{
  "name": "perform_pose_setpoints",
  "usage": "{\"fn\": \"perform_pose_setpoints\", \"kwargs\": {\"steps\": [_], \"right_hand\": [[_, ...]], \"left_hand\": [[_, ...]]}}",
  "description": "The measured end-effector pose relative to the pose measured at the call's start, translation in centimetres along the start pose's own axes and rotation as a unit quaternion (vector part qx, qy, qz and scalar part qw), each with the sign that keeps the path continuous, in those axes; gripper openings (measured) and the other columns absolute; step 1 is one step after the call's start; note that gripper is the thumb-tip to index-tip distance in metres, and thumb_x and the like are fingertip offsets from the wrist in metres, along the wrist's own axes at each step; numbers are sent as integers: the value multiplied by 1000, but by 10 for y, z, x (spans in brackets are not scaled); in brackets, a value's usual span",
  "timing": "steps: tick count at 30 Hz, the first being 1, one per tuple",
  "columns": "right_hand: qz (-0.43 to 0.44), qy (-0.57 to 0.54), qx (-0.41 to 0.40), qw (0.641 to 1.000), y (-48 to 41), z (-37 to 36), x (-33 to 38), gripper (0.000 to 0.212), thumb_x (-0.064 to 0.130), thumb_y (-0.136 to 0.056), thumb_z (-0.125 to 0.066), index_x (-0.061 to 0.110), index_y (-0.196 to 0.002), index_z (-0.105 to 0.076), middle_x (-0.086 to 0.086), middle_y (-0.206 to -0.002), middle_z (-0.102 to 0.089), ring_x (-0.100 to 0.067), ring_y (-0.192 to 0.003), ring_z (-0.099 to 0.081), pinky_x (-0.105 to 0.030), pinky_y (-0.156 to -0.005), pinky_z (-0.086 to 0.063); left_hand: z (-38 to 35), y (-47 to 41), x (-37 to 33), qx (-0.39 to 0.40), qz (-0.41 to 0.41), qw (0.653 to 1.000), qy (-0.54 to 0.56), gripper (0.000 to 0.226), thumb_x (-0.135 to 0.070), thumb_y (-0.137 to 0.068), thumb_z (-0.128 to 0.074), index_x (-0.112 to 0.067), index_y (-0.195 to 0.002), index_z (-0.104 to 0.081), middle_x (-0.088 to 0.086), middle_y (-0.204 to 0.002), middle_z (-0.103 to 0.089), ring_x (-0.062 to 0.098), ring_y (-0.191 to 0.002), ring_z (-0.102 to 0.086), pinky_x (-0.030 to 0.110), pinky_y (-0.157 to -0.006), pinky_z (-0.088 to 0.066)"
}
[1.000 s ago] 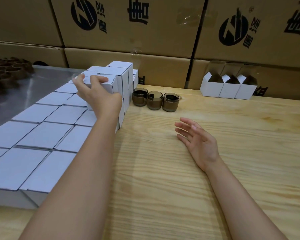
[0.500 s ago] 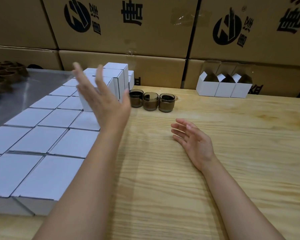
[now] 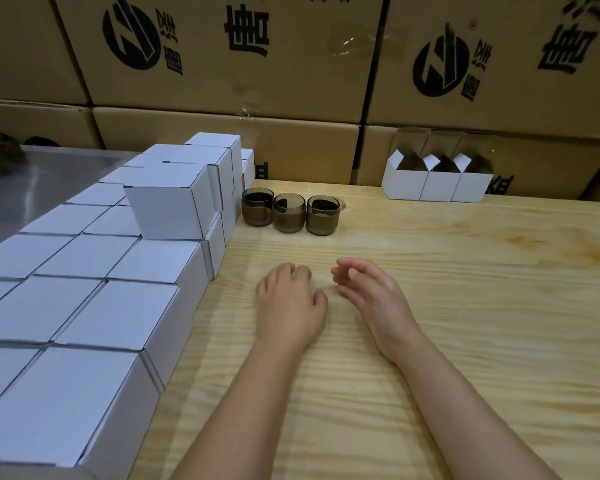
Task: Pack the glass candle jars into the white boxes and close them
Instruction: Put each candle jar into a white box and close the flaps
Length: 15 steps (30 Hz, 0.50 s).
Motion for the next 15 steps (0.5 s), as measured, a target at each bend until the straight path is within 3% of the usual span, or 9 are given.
{"fn": "perform_pose_setpoints", "kwargs": {"steps": [2, 4, 8, 11, 15], "right_hand": [[11, 38, -5, 999, -15, 7, 1, 23, -1, -94, -47, 14, -96, -66, -7, -99, -66, -16, -91, -61, -29, -87, -50], [46, 143, -55, 987, -42, 25, 6, 26, -2, -92, -50, 17, -90, -67, -5, -99, -66, -17, -91, -59, -30, -86, -49], [98, 399, -144, 900, -114, 75, 25, 22, 4, -91, -50, 19, -99, -64, -1, -123, -50, -11, -100, -53, -14, -83, -39], [86, 517, -160, 837, -172, 108, 39, 24, 5, -90, -53, 12, -112, -57, 1, -149, -21, -24, -122, -46, -24, -92, -33], [17, 594, -161, 788, -229, 127, 59, 20, 2, -88, -56, 8, -107, -59, 5, -158, 3, -26, -134, -32, -35, -92, -38]], "left_hand": [[-1, 1, -1, -7, 0, 1000, -8, 38, -38, -90, -47, -21, -124, -52, 0, -129, -46, 19, -126, -37, 33, -104, -23], [-1, 0, -1, -14, -4, 1000, -25, 37, -39, -91, -45, -22, -124, -50, -3, -128, -45, 17, -125, -37, 31, -103, -22], [-3, 0, -4, -11, -15, 999, -39, 37, -39, -92, -40, -24, -124, -48, -6, -129, -43, 14, -125, -37, 31, -104, -21], [-1, -1, -6, -2, -7, 999, -45, 45, -42, -88, -31, -24, -125, -50, -5, -130, -44, 15, -126, -39, 33, -104, -23], [-4, -2, -7, 18, -5, 998, -64, 57, -47, -83, -20, -29, -130, -45, -6, -138, -38, 13, -133, -32, 33, -109, -19]]}}
Point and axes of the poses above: each hand's wrist, its own y-axis away from the middle knuckle, its own z-axis out of the back of the hand, x = y × z, the point moved 5 cm from there along -y, towards the middle knuckle
